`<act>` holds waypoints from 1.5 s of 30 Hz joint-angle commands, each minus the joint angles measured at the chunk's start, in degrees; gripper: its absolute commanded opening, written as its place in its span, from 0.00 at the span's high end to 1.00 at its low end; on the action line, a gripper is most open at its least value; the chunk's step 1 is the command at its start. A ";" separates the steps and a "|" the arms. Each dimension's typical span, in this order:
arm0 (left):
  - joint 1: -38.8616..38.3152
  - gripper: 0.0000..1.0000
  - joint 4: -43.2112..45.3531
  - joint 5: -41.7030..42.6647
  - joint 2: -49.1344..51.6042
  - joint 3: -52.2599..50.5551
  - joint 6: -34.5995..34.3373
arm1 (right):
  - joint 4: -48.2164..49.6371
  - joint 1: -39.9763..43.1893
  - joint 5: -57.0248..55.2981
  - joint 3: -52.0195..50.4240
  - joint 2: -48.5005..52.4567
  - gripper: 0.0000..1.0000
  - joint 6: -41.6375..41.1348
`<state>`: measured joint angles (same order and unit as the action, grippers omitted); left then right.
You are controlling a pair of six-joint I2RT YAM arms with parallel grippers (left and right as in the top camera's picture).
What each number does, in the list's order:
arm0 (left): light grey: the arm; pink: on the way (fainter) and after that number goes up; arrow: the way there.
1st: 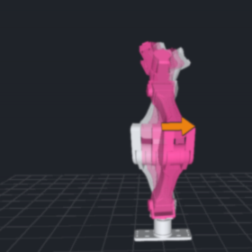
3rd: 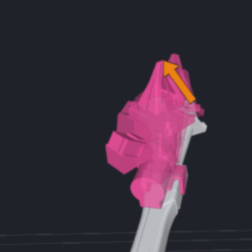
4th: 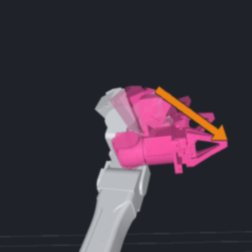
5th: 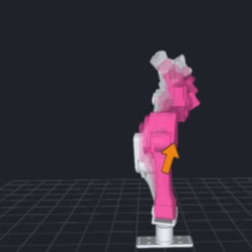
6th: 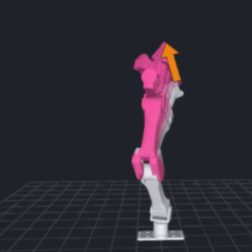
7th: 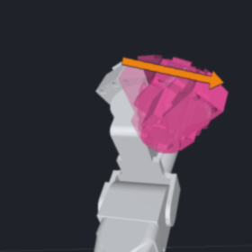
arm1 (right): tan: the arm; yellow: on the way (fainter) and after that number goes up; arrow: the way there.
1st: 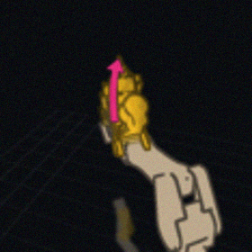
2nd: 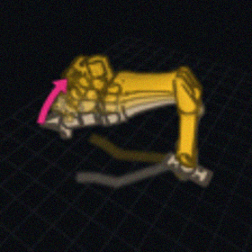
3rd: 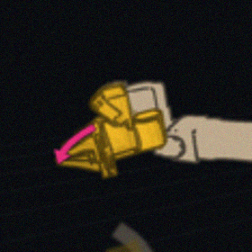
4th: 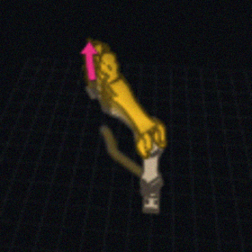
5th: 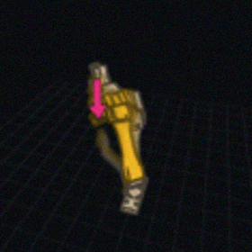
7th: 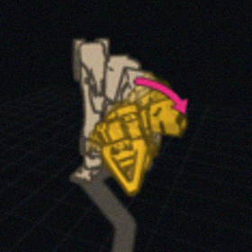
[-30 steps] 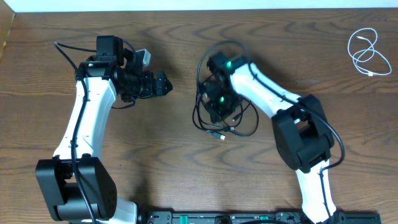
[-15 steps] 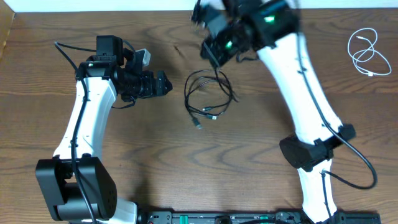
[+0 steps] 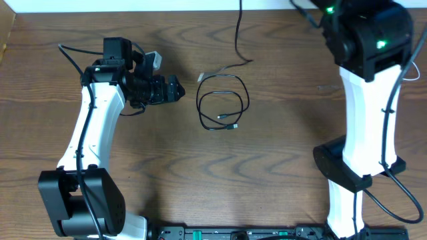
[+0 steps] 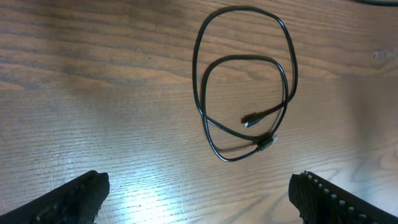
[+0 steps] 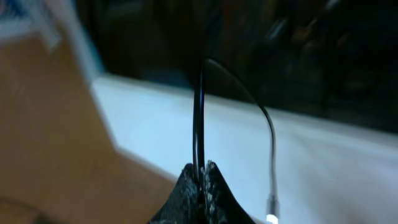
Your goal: Untangle cables
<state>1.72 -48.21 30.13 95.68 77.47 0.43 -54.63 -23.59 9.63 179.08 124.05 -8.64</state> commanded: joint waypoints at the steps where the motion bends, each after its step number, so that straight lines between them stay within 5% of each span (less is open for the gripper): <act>1: 0.09 0.02 -0.17 0.72 -0.50 -0.39 0.42 | 3.91 1.90 -13.77 0.83 -4.76 0.99 -2.01; 7: 0.09 0.02 -0.13 0.26 -0.50 -0.39 0.42 | 1.60 9.99 -21.24 0.81 -8.52 0.99 -0.50; 16: 0.09 0.02 1.33 -0.79 -0.46 -0.39 -1.57 | -8.44 34.82 -20.50 -0.50 -8.61 0.99 -7.65; 23: 0.09 0.02 1.18 -0.79 -0.44 -0.39 -1.57 | -7.15 49.44 -19.10 -11.61 -8.50 0.99 -8.52; 32: 0.09 0.02 1.03 -0.79 -0.42 -0.39 -1.75 | 1.20 54.90 -19.08 -37.44 -8.50 0.99 -8.52; 45: 0.09 0.02 0.92 -0.79 -0.42 -0.39 -1.77 | -0.44 58.36 -19.96 -62.01 -8.50 0.99 -17.07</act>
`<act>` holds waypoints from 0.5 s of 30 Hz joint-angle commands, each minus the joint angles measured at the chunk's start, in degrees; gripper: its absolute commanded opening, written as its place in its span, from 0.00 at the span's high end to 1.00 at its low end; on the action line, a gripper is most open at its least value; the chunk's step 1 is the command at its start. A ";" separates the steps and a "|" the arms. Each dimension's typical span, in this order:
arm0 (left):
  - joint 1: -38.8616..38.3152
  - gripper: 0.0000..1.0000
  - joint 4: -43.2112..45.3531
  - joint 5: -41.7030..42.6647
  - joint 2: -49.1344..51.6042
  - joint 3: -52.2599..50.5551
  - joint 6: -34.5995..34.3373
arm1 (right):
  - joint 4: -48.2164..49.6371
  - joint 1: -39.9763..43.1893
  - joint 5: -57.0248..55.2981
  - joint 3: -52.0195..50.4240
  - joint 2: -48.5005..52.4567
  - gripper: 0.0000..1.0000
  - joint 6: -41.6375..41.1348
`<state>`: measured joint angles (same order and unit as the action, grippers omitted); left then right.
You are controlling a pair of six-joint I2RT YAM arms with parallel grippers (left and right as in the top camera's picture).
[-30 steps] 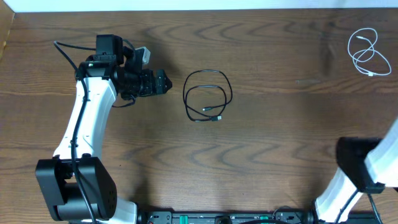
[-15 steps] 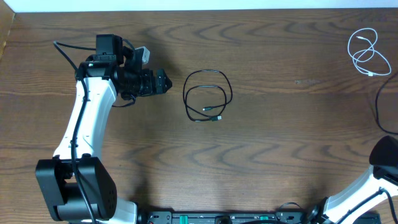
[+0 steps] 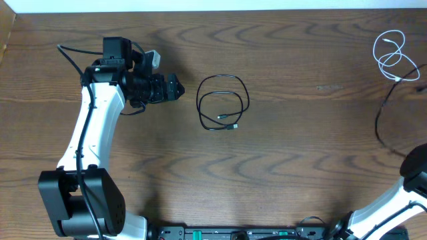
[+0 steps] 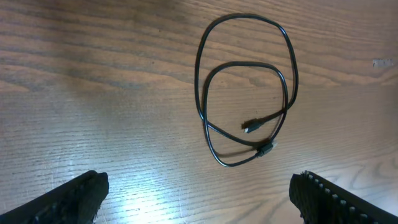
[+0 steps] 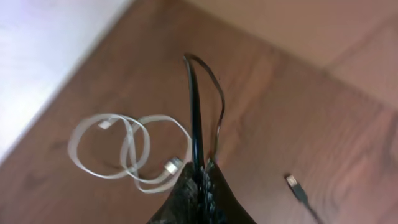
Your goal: Untangle cables
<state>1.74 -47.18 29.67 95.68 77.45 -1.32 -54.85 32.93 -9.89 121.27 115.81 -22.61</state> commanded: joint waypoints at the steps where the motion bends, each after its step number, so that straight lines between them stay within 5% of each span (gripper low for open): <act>1: 0.07 0.02 -0.13 -0.35 -0.42 -0.37 -0.02 | -0.09 2.19 -0.37 -5.90 -0.26 0.99 -3.13; 2: 0.07 0.02 -0.11 -0.33 -0.42 -0.37 -0.02 | 0.31 2.56 -0.24 -7.63 -0.26 0.98 -3.13; 4: 0.07 0.02 -0.11 -0.33 -0.42 -0.37 -0.02 | 2.19 3.06 0.04 -10.78 -0.24 0.80 -3.08; 7: 0.04 0.02 -0.11 -0.33 -0.42 -0.37 -0.02 | 4.52 3.41 1.18 -14.25 -0.24 0.04 -3.04; 15: -0.52 0.02 -0.11 -0.35 -0.42 -0.37 0.00 | 3.93 3.19 13.75 -14.34 -2.08 0.01 3.85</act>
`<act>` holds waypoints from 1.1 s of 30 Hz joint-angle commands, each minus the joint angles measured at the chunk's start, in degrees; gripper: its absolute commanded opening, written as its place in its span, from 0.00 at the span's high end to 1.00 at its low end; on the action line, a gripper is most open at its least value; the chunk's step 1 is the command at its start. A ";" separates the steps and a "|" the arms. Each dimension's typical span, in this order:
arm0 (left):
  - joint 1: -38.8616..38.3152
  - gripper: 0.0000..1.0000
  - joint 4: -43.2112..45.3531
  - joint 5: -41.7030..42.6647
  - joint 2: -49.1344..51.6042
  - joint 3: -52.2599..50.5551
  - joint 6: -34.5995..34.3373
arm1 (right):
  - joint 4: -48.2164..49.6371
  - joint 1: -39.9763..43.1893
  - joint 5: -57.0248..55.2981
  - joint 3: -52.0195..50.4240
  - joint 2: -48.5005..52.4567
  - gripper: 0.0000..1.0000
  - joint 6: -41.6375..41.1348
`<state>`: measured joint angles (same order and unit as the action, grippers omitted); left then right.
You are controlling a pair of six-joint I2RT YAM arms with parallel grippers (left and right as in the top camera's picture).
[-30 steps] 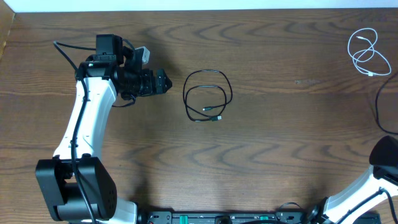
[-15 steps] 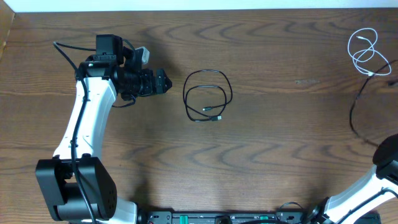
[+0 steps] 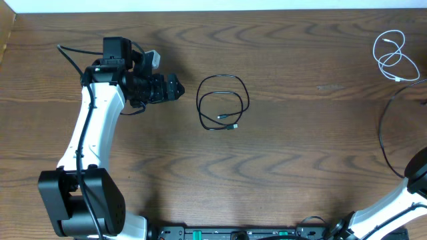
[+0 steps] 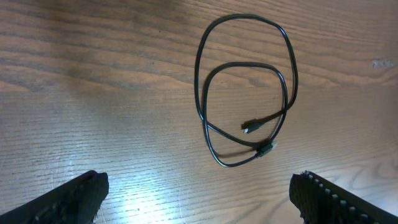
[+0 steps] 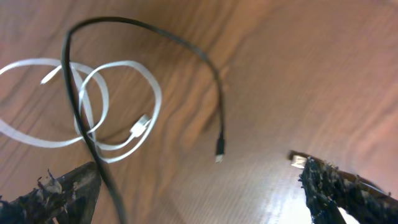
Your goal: Untangle cables
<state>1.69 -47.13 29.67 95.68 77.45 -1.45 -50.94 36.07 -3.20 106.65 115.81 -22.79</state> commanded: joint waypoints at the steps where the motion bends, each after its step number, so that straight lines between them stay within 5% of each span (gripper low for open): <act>1: -0.57 0.02 -0.15 -0.35 -0.42 -0.37 0.13 | -0.07 -0.09 8.00 0.28 -2.89 0.01 4.63; 10: -1.14 0.02 0.72 -2.32 -0.42 -0.37 0.35 | -0.59 -1.95 22.82 0.28 -12.26 0.01 13.57; 15: -1.11 0.02 1.81 -12.46 -0.42 -0.37 0.28 | -3.34 -8.48 36.94 0.11 -13.14 0.01 20.13; 20: -0.22 0.01 1.57 -23.58 -0.42 -0.37 -8.22 | -8.02 -17.88 36.15 -0.55 -11.04 0.01 20.11; 33: 4.74 0.05 0.70 -24.83 -0.42 -0.37 -13.92 | -14.25 -47.41 23.04 -0.61 4.76 0.23 11.02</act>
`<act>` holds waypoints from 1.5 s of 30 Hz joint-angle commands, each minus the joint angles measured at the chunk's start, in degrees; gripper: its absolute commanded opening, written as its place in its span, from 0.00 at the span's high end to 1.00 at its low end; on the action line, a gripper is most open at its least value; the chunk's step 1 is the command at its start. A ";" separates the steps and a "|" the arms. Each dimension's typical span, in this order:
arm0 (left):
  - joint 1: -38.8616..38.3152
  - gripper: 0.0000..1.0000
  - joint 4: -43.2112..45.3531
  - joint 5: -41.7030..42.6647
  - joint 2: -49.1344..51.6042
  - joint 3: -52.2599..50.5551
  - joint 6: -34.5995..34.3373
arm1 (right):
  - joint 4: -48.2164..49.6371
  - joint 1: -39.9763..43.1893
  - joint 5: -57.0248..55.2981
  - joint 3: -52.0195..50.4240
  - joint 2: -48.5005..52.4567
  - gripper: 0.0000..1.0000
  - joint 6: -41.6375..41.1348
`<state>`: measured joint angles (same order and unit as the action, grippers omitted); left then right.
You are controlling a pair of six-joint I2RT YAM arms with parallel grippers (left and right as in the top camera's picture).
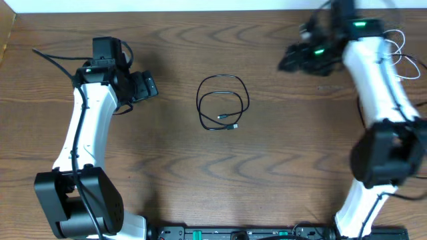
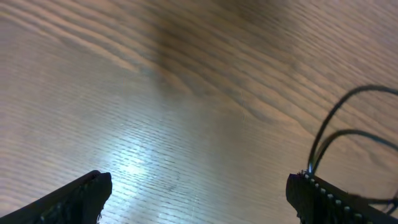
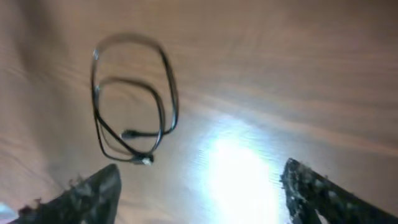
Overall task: Untangle cables
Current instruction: 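Reach the right gripper to the remaining black cable and grasp it, then carry the second black cable to the top-right and release it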
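Note:
A thin black cable (image 1: pixel 223 103) lies coiled in a double loop at the middle of the brown table, both plugs inside the loop. My left gripper (image 1: pixel 151 87) is open to the left of it; in the left wrist view (image 2: pixel 199 200) only a bit of the coil (image 2: pixel 348 121) shows at the right edge. My right gripper (image 1: pixel 287 61) is open, blurred, at the back right of the coil. The right wrist view (image 3: pixel 199 193) shows the whole coil (image 3: pixel 130 99) ahead and nothing between the fingers.
A white cable (image 1: pixel 403 60) lies looped at the far right back of the table, partly behind my right arm. The table's back edge (image 1: pixel 200 8) meets a white strip. Bare wood (image 1: pixel 220 173) lies in front of the coil.
My right arm has come from the far right edge to the back right of the coil, gripper still open. My left gripper has moved left, away from the coil, which has not moved.
My right gripper was shut on a second black cable, held up at the table's back edge. Then it held that cable at the far right beside the white cable. Then it was open there, the cable let go. Now it is near the coil again.

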<state>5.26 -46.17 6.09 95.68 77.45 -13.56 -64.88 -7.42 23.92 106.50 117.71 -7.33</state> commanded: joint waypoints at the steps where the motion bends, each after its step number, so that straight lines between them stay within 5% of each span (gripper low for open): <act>1: 1.46 0.05 -0.28 -1.25 -0.42 -0.37 -1.84 | -0.26 -5.68 -5.07 -0.46 4.20 0.24 -5.57; 7: 1.68 0.05 -0.28 -1.20 -0.42 -0.37 -1.81 | 1.79 -12.68 -8.09 -0.46 9.73 0.36 -9.92; 19: 1.68 0.05 -1.36 -1.22 -0.42 -0.37 -1.81 | 3.58 -20.28 -21.00 -0.46 14.51 0.45 -18.51; 35: 1.68 0.05 -1.79 -1.20 -0.42 -0.37 -1.81 | 5.38 -22.64 -22.95 -5.05 16.48 0.60 -26.10; 40: 1.68 0.05 -1.79 -1.20 -0.42 -0.37 -1.81 | 7.37 -22.10 -22.45 -8.79 16.46 0.99 -27.19; 45: 1.68 0.05 -1.79 -1.20 -0.42 -0.37 -1.81 | 6.34 -19.17 -21.59 -7.41 14.69 0.99 -24.00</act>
<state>6.70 -47.75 5.63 95.68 77.45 -15.05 -57.60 -28.47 0.78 100.66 130.50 -33.28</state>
